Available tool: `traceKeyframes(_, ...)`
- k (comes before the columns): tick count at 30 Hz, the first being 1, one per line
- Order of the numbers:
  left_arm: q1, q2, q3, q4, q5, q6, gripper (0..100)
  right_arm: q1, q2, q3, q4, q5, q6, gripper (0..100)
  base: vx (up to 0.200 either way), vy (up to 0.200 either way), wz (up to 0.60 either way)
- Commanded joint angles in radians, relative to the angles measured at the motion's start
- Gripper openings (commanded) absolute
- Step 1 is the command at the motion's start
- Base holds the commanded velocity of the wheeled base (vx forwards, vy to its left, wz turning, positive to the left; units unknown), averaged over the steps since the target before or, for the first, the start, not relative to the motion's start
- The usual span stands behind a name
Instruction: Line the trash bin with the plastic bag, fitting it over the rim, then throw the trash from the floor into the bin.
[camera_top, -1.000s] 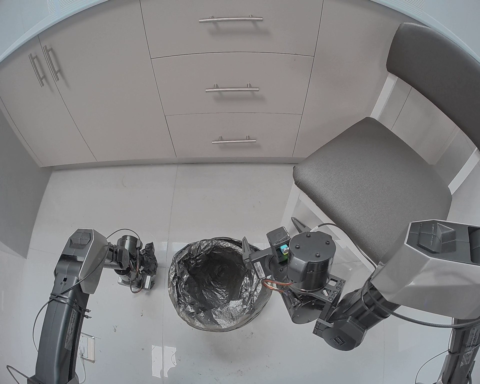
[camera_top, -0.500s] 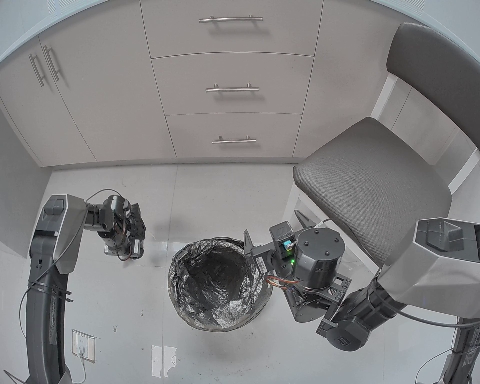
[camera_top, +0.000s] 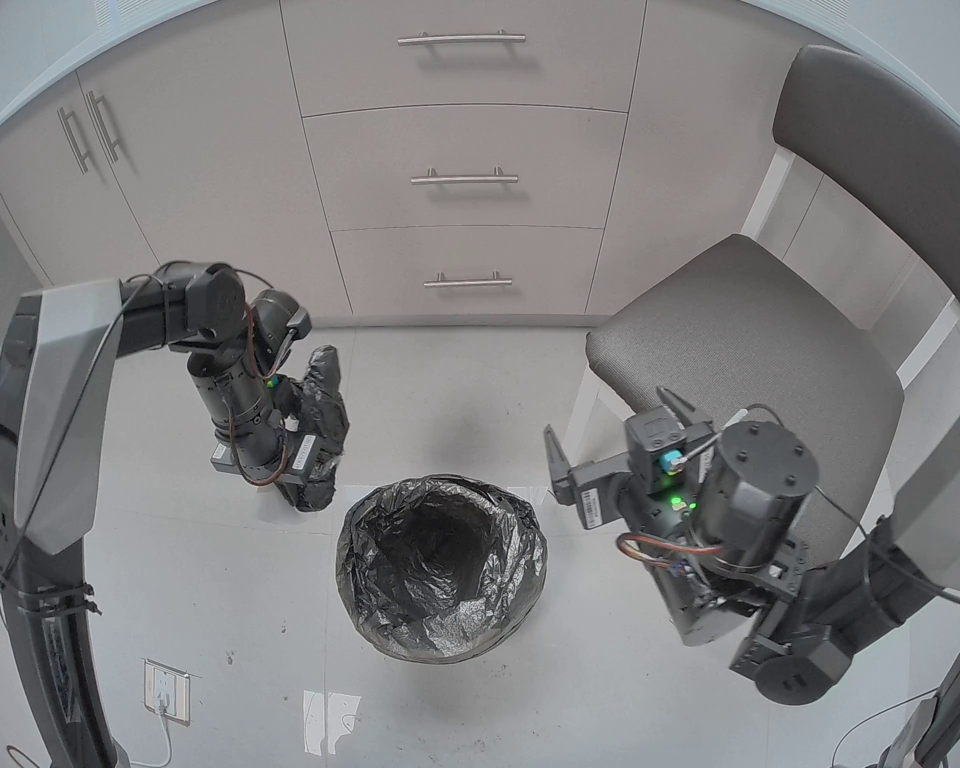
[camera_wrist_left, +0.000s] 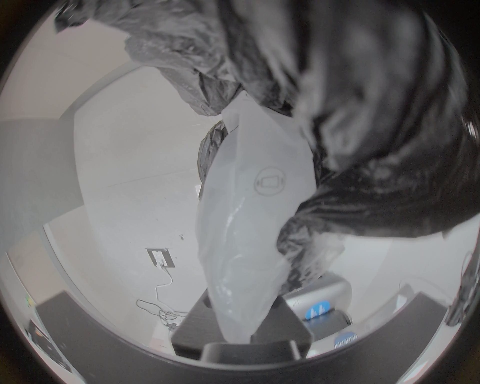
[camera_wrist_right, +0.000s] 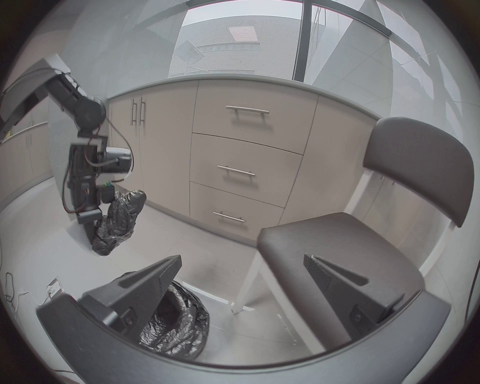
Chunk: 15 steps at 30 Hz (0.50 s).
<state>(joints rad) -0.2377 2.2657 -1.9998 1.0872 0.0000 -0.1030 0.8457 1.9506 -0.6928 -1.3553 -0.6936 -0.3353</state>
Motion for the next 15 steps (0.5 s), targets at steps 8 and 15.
traceKeyframes(8,-0.35,-0.19,0.0,0.255,-0.005,-0.132,0,-0.036,-0.343,0.306,-0.005,-0.027,0.007,100,0.0,0.0,0.0)
traceKeyframes(15,-0.411,-0.13,0.0,0.356,-0.003,-0.193,0,-0.04,-0.38,0.34,-0.007,-0.027,0.007,100,0.0,0.0,0.0)
